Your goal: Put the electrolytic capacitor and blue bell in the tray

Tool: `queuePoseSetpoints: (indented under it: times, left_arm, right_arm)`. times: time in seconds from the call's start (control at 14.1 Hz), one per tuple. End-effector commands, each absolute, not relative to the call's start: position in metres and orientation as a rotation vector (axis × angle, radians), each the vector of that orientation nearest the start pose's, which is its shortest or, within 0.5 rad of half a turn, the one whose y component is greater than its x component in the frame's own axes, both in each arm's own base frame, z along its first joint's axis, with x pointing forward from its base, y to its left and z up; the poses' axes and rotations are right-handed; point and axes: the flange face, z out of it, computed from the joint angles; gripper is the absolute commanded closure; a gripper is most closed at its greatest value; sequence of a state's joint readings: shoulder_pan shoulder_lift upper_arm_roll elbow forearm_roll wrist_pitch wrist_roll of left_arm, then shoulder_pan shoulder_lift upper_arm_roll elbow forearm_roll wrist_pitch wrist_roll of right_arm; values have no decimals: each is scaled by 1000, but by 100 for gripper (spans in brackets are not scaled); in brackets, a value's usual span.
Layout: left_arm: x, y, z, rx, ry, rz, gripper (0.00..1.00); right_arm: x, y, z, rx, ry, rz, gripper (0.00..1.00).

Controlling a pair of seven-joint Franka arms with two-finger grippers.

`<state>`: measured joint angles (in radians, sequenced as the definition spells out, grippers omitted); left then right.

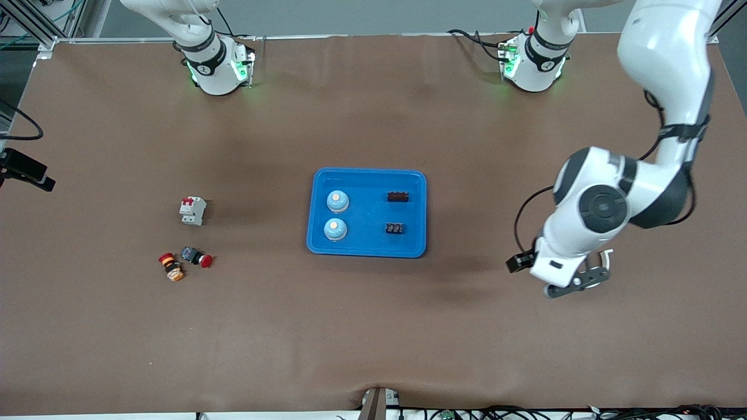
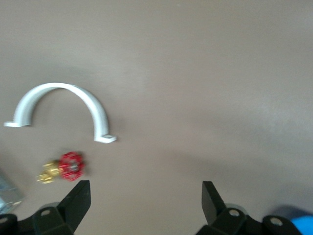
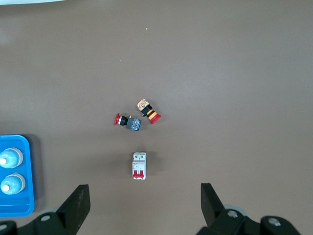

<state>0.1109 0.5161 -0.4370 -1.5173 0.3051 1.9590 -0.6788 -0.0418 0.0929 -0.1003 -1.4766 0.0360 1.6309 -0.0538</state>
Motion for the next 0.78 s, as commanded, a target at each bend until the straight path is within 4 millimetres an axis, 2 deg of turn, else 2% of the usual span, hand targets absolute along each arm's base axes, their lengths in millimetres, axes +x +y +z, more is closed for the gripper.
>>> queuePoseSetpoints:
  times: [0.0,0.07,0.28,0.57,0.71]
  left_arm:
    - [650,-122,441,-3048,-359,23,0]
    - [644,-113,458,-3048,-342,33,0]
    - [631,-68,506,-3078,-273,25,0]
    - [610,-4,551,-3112,-139,40,0]
    - [600,11,568,-3122,-109,24,0]
  right_arm:
    - [577,-73,626,-3113,166,-97,0]
    - [577,-74,626,-3112,168,-97,0]
    - [577,-66,626,-3112,149,-85,0]
    - [576,-64,627,-3112,141,-80,0]
    - [576,-64,626,-3117,141,-75,0]
